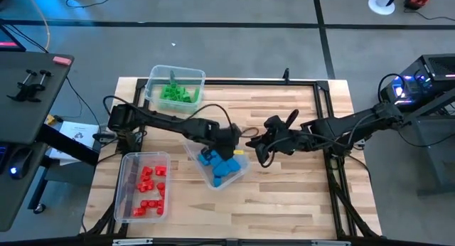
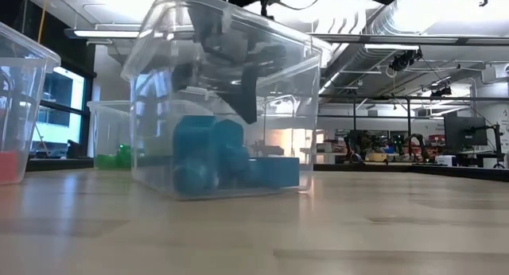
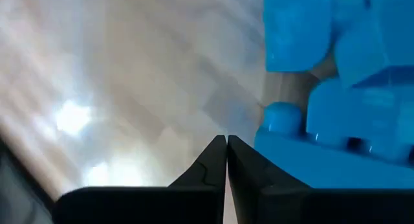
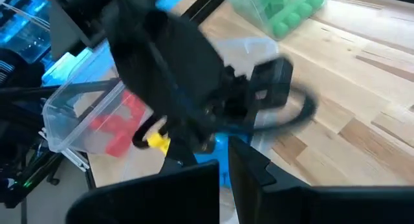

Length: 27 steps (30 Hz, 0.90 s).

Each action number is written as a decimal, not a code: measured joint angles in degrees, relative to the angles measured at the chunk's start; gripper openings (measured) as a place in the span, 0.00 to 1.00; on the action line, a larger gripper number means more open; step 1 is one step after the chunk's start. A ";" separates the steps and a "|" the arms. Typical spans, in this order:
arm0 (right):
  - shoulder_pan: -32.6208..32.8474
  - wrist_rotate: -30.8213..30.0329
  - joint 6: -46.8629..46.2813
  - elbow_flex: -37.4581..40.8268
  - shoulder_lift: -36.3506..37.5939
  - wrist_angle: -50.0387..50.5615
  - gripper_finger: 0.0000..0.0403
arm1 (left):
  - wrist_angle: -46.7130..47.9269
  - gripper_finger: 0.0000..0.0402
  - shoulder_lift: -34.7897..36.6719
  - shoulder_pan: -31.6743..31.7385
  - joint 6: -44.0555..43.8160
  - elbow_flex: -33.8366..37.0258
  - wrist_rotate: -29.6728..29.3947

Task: Sort blocks
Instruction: Put the red game piece into the bottom transparent bin

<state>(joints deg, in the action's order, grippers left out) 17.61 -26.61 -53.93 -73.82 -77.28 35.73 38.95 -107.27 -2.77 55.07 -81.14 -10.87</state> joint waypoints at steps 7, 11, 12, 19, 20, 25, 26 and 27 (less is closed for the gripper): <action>0.00 -0.13 1.05 0.00 0.02 1.08 0.00 | 0.66 0.00 6.31 2.52 -15.16 -0.02 3.43; 0.00 -0.11 1.45 0.00 0.02 1.37 0.00 | 4.50 0.00 9.91 4.97 -26.90 -0.15 3.50; 0.00 -0.11 1.49 0.00 0.02 1.42 0.00 | 6.83 0.00 9.95 5.81 -30.86 -0.15 3.69; 0.00 -0.24 3.23 0.00 0.02 2.21 0.00 | 14.50 0.00 7.66 7.43 -54.51 0.00 6.60; 0.00 -0.33 3.54 0.00 0.02 2.22 0.00 | 13.48 0.00 7.63 6.71 -56.00 0.00 4.69; 0.00 -0.59 4.07 0.02 0.02 3.20 0.00 | 9.83 0.00 7.68 1.90 -64.58 -0.02 -5.73; 0.00 -0.59 4.07 0.02 0.02 3.57 0.00 | 9.73 0.00 7.63 0.86 -66.68 0.22 -9.23; 0.00 -0.59 4.07 0.02 0.02 4.05 0.00 | 9.05 0.00 7.37 -0.03 -68.97 0.81 -12.30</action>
<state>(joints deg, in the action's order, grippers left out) 17.61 -27.20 -49.87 -73.80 -77.25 39.78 47.99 -99.90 -2.80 -13.90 -80.33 -23.17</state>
